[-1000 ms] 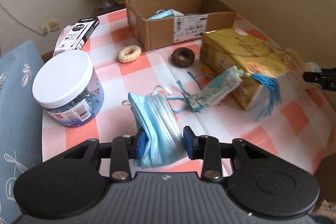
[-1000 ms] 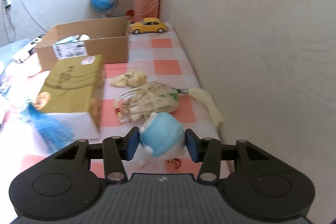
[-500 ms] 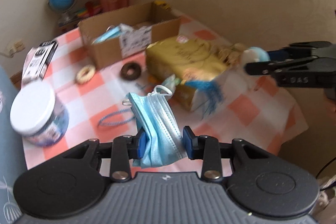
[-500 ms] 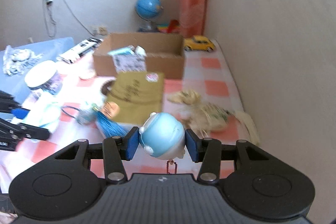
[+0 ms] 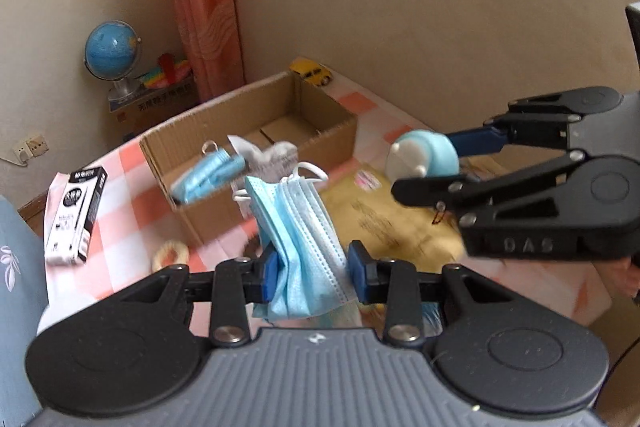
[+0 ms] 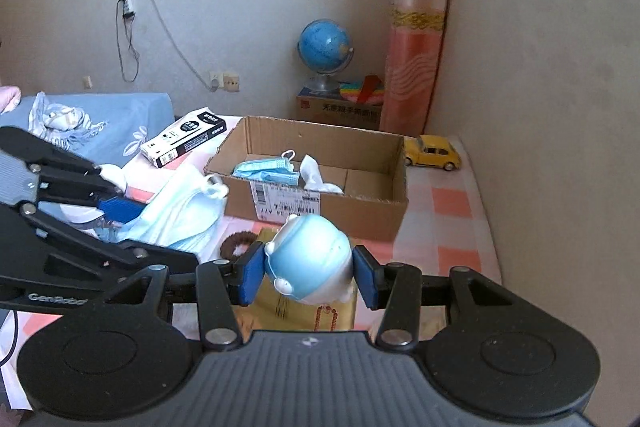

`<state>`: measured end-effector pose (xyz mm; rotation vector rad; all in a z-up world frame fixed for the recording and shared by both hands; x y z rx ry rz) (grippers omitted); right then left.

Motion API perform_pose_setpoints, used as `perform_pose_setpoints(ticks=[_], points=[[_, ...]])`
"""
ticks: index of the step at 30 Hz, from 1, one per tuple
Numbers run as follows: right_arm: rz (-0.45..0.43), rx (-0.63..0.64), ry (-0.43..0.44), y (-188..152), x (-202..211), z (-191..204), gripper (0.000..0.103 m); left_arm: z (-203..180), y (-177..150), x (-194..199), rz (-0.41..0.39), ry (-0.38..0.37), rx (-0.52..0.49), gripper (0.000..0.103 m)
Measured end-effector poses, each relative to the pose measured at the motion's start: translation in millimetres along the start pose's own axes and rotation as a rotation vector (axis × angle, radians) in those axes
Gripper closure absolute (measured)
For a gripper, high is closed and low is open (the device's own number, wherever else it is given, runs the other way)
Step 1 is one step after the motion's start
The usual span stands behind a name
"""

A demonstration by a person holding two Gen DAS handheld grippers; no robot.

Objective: Organize soft objects
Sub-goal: 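Drop the mask into the box with the left tool while the right tool drops the plush toy in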

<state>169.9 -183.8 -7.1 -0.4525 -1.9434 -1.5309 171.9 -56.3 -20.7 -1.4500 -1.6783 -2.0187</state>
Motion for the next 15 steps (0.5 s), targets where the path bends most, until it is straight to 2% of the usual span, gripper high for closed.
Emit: perform_pose_setpoints(ticks=[7, 15], points=[[0.012, -0.006, -0.019, 30.8, -35.1, -22.0, 0.051, 17.1, 40.9, -27.1, -0.011, 0.033, 0.009, 0.068], [0.024, -0.012, -0.031, 44.2, -56.0, -40.8, 0.051, 44.4, 85.7, -61.4, 0.025, 0.049, 0.049, 0.068]])
Point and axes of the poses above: each gripper's, at about its wrist camera, not at the fingertips, and x roughly against the way its jaws point, z to its left, y to its top, the point moved 6 cm from there along -x, roughly the way its jaws point, and after that the axes turned 8 degrees about x, right-handed, at the moved point
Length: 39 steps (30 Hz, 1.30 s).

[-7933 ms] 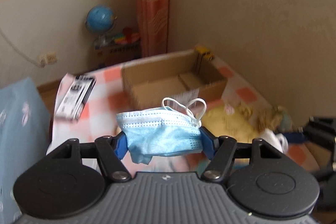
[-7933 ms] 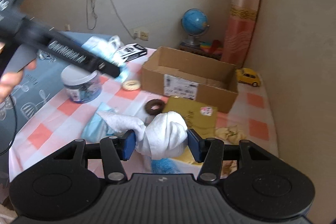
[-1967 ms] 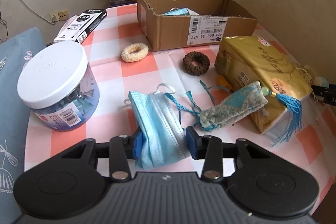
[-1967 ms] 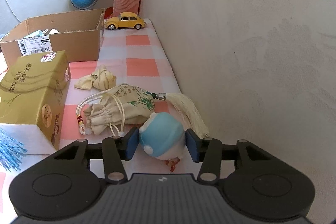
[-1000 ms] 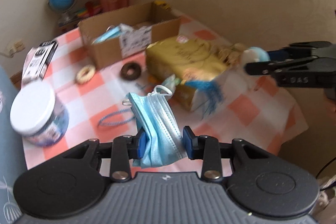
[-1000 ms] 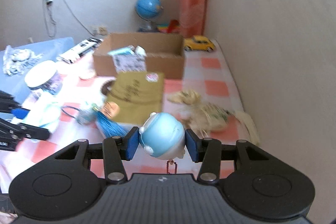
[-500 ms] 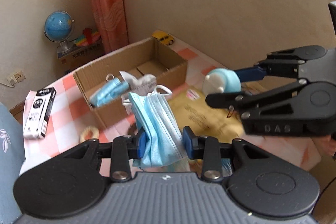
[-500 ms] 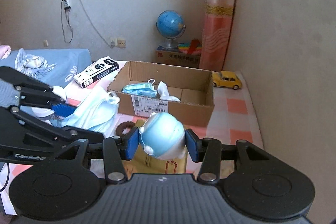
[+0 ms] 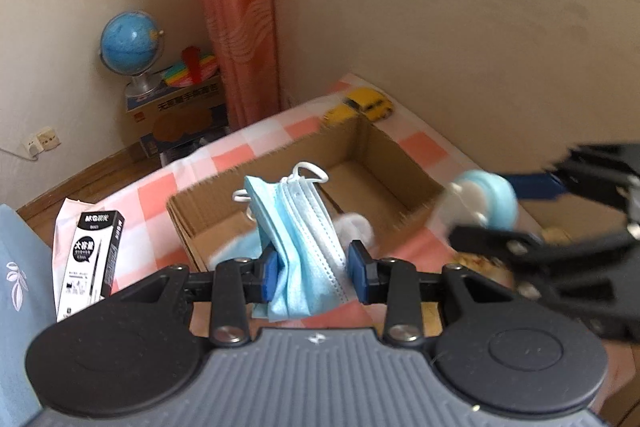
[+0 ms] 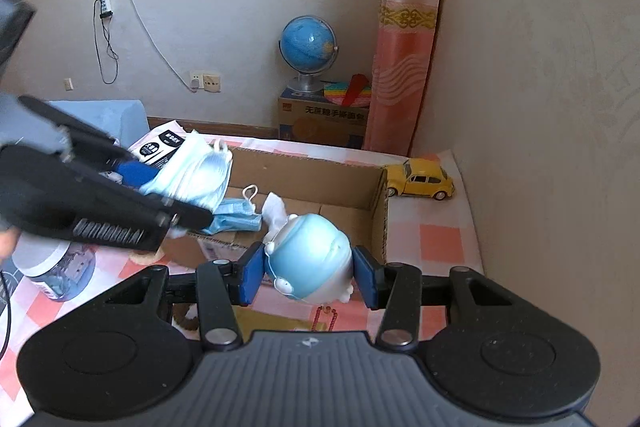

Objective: Organize soft objects
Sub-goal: 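Drop the mask into the box with the left tool while the right tool drops the plush toy in, then move the left tool to the blue-patterned sachet beside the gold tissue box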

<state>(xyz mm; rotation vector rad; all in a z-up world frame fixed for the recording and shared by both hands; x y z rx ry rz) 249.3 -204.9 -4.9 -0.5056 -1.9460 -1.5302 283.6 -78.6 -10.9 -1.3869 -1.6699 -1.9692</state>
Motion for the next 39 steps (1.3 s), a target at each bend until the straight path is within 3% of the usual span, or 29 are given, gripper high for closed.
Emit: perform_pose_setpoints(ticks=[5, 8, 12, 16, 19, 25, 27, 29, 31, 35, 39], points=[[0.002, 0.001, -0.013, 6.3, -8.5, -5.8, 0.051, 18.8, 23.1, -22.7, 0.016, 0.036, 0.036, 0.068], [0.003, -0.007, -0.013, 10.9, -14.3, -10.4, 0.051, 32.2, 31.1, -37.3, 0.032, 0.068, 0.065, 0.061], [0.005, -0.014, -0.009, 16.6, -22.7, -13.9, 0.051, 53.4, 33.7, -53.9, 0.042, 0.077, 0.154, 0.024], [0.011, -0.017, -0.007, 22.4, -34.1, -18.3, 0.050, 69.9, 32.7, -52.0, -0.024, 0.141, 0.196, 0.021], [0.020, -0.025, -0.002, 27.5, -44.5, -22.1, 0.050, 74.3, 32.0, -38.9, -0.047, 0.149, 0.205, 0.014], [0.033, -0.053, 0.000, 45.0, -72.9, -31.2, 0.050, 62.7, 10.5, 4.3, -0.063, 0.168, 0.163, 0.013], [0.038, -0.068, 0.006, 50.3, -81.7, -32.5, 0.045, 56.7, -0.5, 15.0, -0.062, 0.164, 0.155, 0.013], [0.036, -0.082, 0.014, 54.4, -86.9, -33.3, 0.020, 51.0, -14.2, 26.2, -0.063, 0.157, 0.154, 0.013], [0.017, -0.091, 0.009, 56.0, -84.9, -33.9, 0.008, 45.2, -26.0, 34.8, -0.064, 0.147, 0.149, 0.013], [-0.003, -0.091, 0.012, 55.8, -69.2, -31.3, 0.000, 33.7, -44.4, 48.1, -0.060, 0.143, 0.120, 0.012], [-0.019, -0.066, -0.009, 48.4, -44.2, -22.8, 0.000, 22.9, -54.4, 58.8, -0.080, 0.134, 0.094, 0.011]])
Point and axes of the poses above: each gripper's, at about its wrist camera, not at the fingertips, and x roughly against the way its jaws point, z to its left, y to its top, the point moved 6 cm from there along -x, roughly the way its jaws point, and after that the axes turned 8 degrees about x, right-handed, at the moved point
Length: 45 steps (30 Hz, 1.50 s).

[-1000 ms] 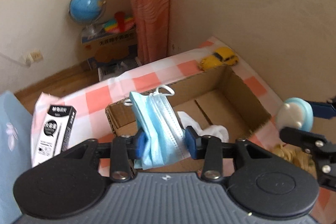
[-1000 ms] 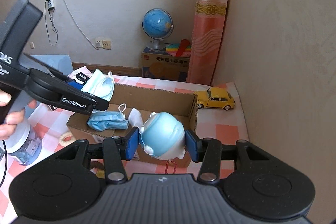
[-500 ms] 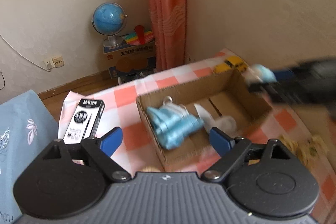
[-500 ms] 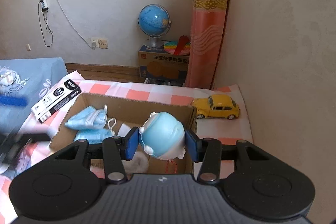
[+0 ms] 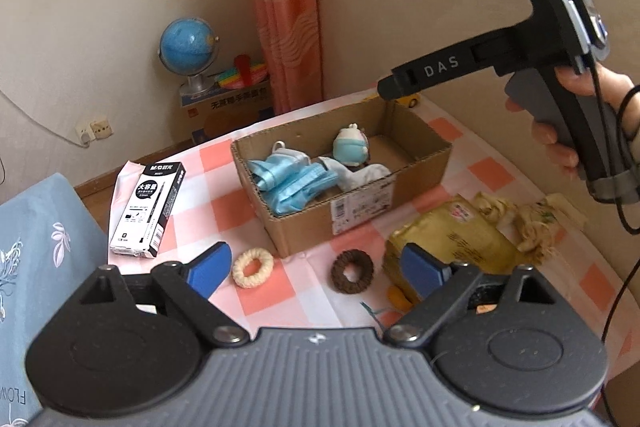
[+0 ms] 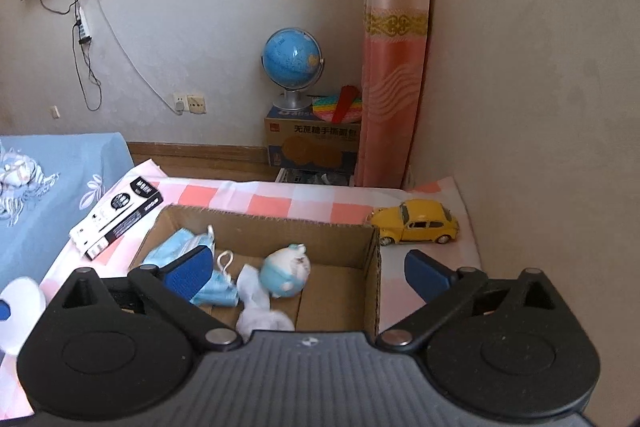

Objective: Organize soft objects
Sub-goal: 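Move the left tool to the blue-patterned sachet beside the gold tissue box, then lower the left tool onto the blue sachet while the right tool approaches the beige drawstring pouch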

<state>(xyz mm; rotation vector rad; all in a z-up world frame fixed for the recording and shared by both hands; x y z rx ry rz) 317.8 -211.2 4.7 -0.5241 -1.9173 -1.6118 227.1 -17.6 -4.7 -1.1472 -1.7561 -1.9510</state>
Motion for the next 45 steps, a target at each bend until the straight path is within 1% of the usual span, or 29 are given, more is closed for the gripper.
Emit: perform_pose_setpoints(ticks=[4, 6, 10, 14, 19, 23, 28, 31, 39, 42, 45], points=[[-0.002, -0.008, 0.011, -14.3, 24.3, 6.7, 0.000, -10.5, -8.4, 10.9, -0.016, -0.009, -0.015, 0.011], [0.005, -0.011, 0.003, -24.5, 35.9, 9.2, 0.000, -12.6, -12.5, 15.7, -0.021, -0.020, -0.004, 0.009], [0.008, -0.023, 0.005, -50.7, 59.8, 14.8, 0.000, -15.4, -24.6, 21.1, -0.013, -0.039, 0.027, 0.009], [0.026, -0.024, -0.012, -80.4, 76.6, 19.7, 0.000, -15.7, -35.0, 18.1, 0.007, -0.033, 0.043, 0.009], [0.061, -0.024, -0.043, -120.1, 91.9, 27.3, 0.000, -19.3, -46.0, 7.1, 0.040, -0.046, 0.054, 0.009], [0.068, -0.030, -0.070, -141.4, 102.3, 31.4, 0.000, -23.6, -52.7, -8.5, 0.065, -0.057, 0.063, 0.009], [0.065, -0.075, -0.071, -156.3, 114.5, 28.2, 0.000, -25.8, -63.8, -26.0, 0.104, -0.056, 0.062, 0.009], [0.069, -0.099, -0.054, -162.0, 118.2, 27.5, 0.000, -25.3, -74.3, -30.5, 0.134, -0.060, 0.063, 0.009], [0.108, -0.070, -0.072, -179.8, 115.9, 30.8, 0.000, -27.2, -105.6, -26.7, 0.203, -0.064, 0.017, 0.009], [0.128, -0.059, -0.076, -189.5, 114.3, 29.6, 0.000, -28.6, -112.2, -25.1, 0.215, -0.069, 0.009, 0.009], [0.135, -0.066, -0.067, -197.1, 115.1, 29.0, 0.000, -32.0, -110.8, -24.0, 0.199, -0.078, 0.005, 0.009]])
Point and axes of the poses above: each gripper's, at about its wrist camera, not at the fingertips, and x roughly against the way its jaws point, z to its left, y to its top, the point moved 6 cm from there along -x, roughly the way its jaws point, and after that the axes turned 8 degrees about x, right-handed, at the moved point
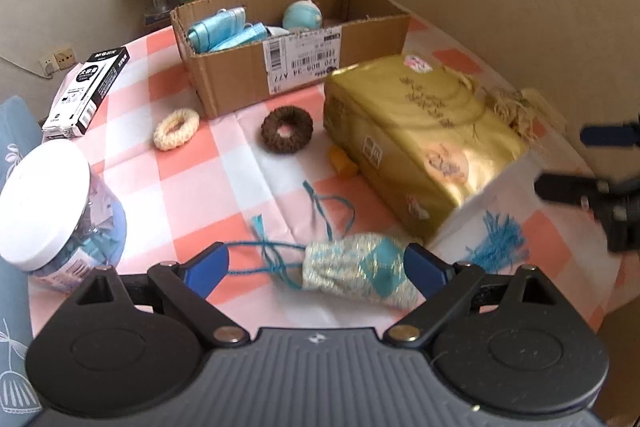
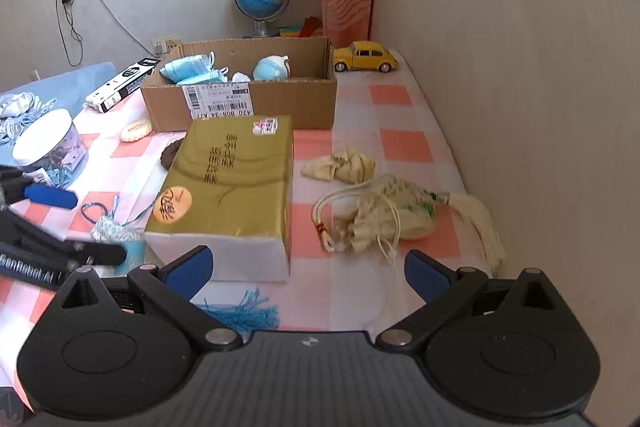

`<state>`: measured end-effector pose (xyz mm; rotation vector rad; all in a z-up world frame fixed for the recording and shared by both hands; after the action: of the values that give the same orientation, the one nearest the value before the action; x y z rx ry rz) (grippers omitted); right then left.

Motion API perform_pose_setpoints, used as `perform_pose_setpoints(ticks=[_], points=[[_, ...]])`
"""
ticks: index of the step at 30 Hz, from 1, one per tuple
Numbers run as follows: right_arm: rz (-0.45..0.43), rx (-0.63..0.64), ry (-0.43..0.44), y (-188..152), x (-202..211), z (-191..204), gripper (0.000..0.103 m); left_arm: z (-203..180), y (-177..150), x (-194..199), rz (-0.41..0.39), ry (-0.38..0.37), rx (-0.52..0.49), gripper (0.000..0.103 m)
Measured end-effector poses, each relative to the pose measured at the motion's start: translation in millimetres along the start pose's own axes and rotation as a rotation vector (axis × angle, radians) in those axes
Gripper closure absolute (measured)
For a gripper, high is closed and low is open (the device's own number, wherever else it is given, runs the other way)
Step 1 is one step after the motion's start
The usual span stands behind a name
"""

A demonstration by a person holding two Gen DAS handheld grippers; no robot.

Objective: Organize soft objects
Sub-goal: 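Lower the left tool onto the blue sachet while the right tool approaches the beige drawstring pouch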

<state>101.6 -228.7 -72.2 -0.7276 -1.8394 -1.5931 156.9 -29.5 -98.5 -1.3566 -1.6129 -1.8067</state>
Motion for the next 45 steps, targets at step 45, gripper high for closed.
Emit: perform_pose_setpoints(ticks=[45], points=[[-0.015, -0.083, -0.137, 18.3, -68.8, -62.6, 0.011, 5.1, -27.4, -10.9, 0.007, 0.001, 0.067, 0.009]])
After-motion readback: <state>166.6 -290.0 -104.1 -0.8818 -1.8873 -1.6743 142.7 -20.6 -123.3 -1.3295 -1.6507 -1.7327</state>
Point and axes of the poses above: each gripper's, at about its wrist camera, not at the fingertips, and x roughly against the way its jaws point, z to its left, y to its top, the point moved 6 cm from there along -x, roughly the way its jaws point, and after that the axes turned 8 degrees about x, right-handed, at the moved point
